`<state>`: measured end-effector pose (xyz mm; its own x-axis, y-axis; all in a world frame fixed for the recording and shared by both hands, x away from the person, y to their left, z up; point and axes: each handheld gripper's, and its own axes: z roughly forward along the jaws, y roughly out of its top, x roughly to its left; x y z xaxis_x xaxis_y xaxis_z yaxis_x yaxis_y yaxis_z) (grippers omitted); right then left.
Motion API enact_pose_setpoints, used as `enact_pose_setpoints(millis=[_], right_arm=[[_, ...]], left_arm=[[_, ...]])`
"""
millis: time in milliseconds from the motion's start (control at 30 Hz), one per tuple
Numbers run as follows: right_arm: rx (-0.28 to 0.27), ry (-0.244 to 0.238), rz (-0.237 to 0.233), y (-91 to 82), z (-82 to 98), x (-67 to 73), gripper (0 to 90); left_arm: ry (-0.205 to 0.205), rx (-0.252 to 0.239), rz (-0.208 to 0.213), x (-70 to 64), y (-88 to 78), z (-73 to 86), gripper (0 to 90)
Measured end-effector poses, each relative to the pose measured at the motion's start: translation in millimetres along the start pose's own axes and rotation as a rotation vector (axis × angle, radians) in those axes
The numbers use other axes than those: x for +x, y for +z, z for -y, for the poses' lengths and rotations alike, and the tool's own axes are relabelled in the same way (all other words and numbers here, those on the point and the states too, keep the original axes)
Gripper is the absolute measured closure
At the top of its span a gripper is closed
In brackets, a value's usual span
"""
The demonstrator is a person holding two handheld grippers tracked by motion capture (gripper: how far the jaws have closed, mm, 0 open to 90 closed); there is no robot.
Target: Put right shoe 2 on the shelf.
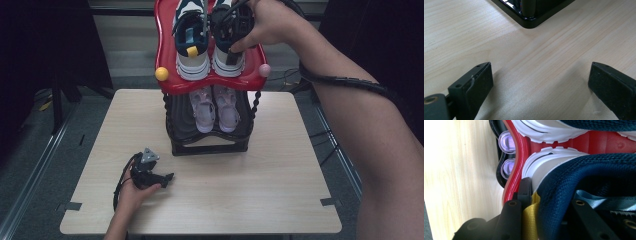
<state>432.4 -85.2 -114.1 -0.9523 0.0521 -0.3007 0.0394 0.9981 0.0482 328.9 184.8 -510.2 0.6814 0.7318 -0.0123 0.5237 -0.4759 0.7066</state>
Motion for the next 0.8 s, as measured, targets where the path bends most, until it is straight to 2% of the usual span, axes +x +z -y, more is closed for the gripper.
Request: enact_pose_setpoints(millis=[333,433,667,733,800], right_arm=[[0.01,-0.042,0.004,0.4,1.9,-0.2,71.9],[0.003,-0.039,0.008,1.3,3.1,-0.9,71.3],[-0.013,0.012,0.016,0.5,3.0,-1.1,64.0],[-0.007,0.038,0.02,0.4,2.0,-1.4,57.5],[-0.015,0.061,0.014,-0.2,1.8,-2.5,55.4]], left_arm=[[0.0,0.0,0.0,0.0,0.0,0.0,5.3],[0.0,0.0,0.0,0.0,0.0,0.0,5.4],[0.001,0.0,0.0,0.0,0.0,0.0,5.3],[0.0,0.0,-0.001,0.0,0.0,0.0,5.4],[0.0,0.0,0.0,0.0,0.0,0.0,5.4]])
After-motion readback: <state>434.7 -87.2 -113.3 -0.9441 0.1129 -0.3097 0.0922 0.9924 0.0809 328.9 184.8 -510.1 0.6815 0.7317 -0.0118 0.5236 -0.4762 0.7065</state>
